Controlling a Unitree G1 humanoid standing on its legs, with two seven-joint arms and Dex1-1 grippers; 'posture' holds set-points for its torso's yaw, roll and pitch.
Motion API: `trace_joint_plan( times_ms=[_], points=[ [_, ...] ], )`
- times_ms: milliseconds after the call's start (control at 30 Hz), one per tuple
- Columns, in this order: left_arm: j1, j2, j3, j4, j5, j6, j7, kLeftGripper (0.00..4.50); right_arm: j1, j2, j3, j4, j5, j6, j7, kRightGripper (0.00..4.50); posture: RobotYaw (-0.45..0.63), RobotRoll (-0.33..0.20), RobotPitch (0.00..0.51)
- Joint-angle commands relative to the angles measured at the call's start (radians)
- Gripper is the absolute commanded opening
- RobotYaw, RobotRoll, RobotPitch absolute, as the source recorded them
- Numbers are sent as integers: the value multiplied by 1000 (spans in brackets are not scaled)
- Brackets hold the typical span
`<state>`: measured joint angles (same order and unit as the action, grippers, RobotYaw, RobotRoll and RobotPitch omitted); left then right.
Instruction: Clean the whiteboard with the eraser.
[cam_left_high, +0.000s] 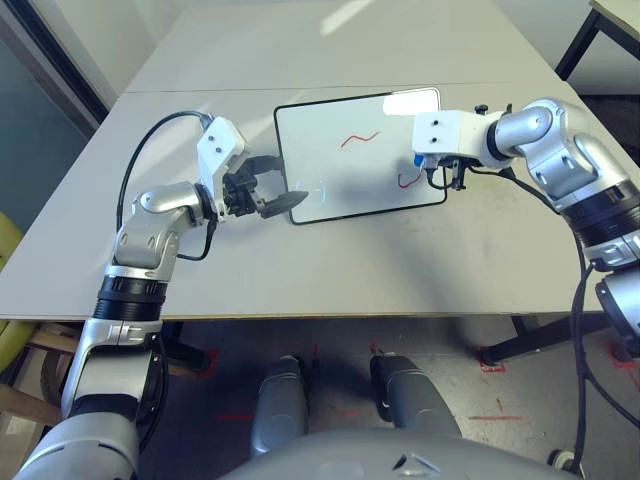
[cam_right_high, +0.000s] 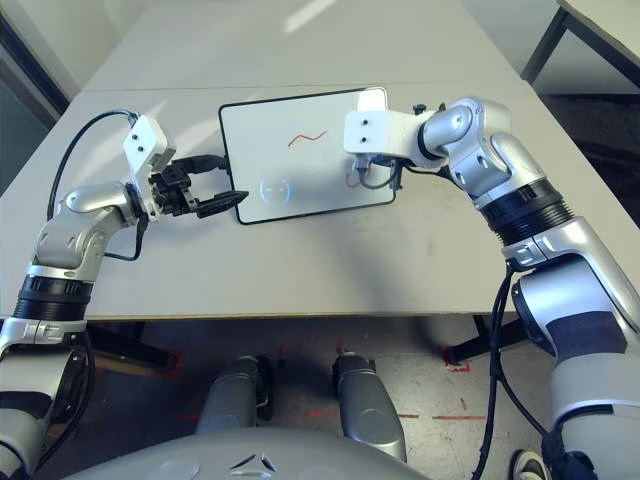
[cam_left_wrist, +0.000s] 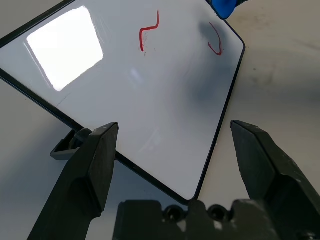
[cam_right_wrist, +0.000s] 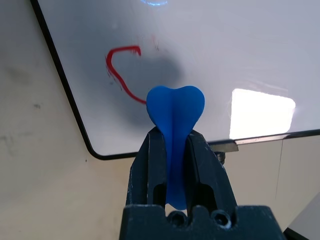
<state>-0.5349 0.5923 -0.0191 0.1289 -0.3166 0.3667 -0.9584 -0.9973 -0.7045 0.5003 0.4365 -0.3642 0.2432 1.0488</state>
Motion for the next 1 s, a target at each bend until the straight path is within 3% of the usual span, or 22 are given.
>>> trace_joint_plan(
  times_ms=[33, 567, 1000],
  points=[
    [14, 1, -3, -26, 4, 9, 5, 4500, -1, 13, 2, 45, -29, -40, -11, 274, -142, 0, 89],
    [27, 19, 6, -62, -2, 36, 8, 4500, -58, 132, -7, 272, -91, -133, -92, 270, -119, 0, 95],
    [32, 31, 21, -62, -1, 43, 11, 4500, -64, 213, -3, 258, -103, -155, -102, 268, -110, 0, 94]
  ],
)
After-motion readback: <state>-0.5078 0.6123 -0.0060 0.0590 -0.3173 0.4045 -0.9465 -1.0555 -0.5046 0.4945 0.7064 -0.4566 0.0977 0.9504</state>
